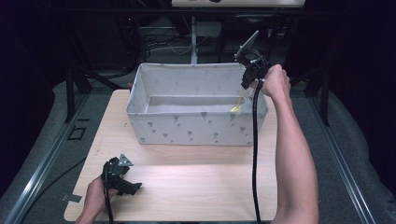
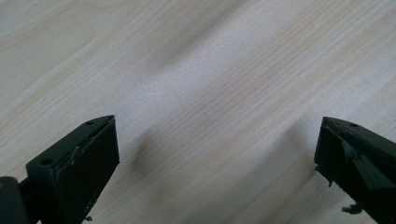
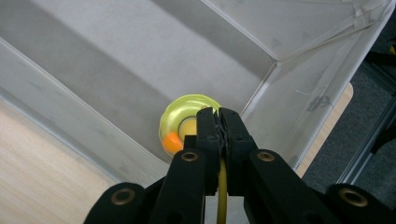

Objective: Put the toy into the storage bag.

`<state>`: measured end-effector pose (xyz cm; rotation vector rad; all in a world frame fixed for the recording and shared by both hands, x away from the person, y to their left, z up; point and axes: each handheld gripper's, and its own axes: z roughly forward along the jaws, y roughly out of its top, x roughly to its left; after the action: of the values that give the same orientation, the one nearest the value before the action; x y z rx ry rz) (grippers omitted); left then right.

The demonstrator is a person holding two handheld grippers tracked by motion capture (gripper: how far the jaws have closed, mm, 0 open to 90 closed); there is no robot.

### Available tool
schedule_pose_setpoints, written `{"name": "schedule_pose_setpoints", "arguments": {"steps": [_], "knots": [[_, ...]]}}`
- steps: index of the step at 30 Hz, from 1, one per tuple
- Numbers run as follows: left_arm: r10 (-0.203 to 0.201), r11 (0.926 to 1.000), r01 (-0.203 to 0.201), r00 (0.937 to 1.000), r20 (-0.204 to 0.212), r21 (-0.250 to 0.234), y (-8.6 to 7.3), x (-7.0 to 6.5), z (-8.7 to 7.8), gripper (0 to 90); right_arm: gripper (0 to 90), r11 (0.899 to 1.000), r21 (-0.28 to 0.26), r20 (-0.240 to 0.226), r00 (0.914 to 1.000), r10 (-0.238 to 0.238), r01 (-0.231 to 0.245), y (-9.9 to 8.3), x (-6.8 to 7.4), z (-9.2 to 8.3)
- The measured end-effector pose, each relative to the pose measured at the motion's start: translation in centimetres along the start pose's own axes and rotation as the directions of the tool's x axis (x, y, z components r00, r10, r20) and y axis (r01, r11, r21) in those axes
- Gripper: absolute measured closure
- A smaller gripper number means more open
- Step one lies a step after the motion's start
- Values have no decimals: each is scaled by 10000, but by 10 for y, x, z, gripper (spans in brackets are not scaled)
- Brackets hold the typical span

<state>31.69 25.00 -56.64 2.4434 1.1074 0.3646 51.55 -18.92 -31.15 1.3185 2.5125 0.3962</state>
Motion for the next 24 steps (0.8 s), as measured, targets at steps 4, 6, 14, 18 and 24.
{"name": "schedule_pose_setpoints", "arguments": {"steps": [4, 6, 14, 18, 24], "knots": [[-1, 10000, 1, 10000, -23, 12, 0, 0, 0, 1, 880, 10000, 76, -10, 10000, 23, -23, -2, -2, 4], [-11, 10000, 11, 10000, -16, 0, 0, 0, 0, 1, 880, 9998, 174, -1, 10000, 5, -5, -4, -2, 7], [-13, 10000, 13, 10000, 4, -19, 0, 0, 0, 1, 880, 9992, 383, 44, 9999, 94, -95, -15, -7, 16], [-8, 10000, 8, 10000, 10, -5, 0, 0, 0, 1, 879, 9985, 504, 132, 9997, 222, -228, -23, -13, 18], [-7, 10000, 7, 10000, -3, 28, 0, 0, 1, 1, 878, 9979, 579, 108, 9996, 267, -273, -30, -16, 21]]}}
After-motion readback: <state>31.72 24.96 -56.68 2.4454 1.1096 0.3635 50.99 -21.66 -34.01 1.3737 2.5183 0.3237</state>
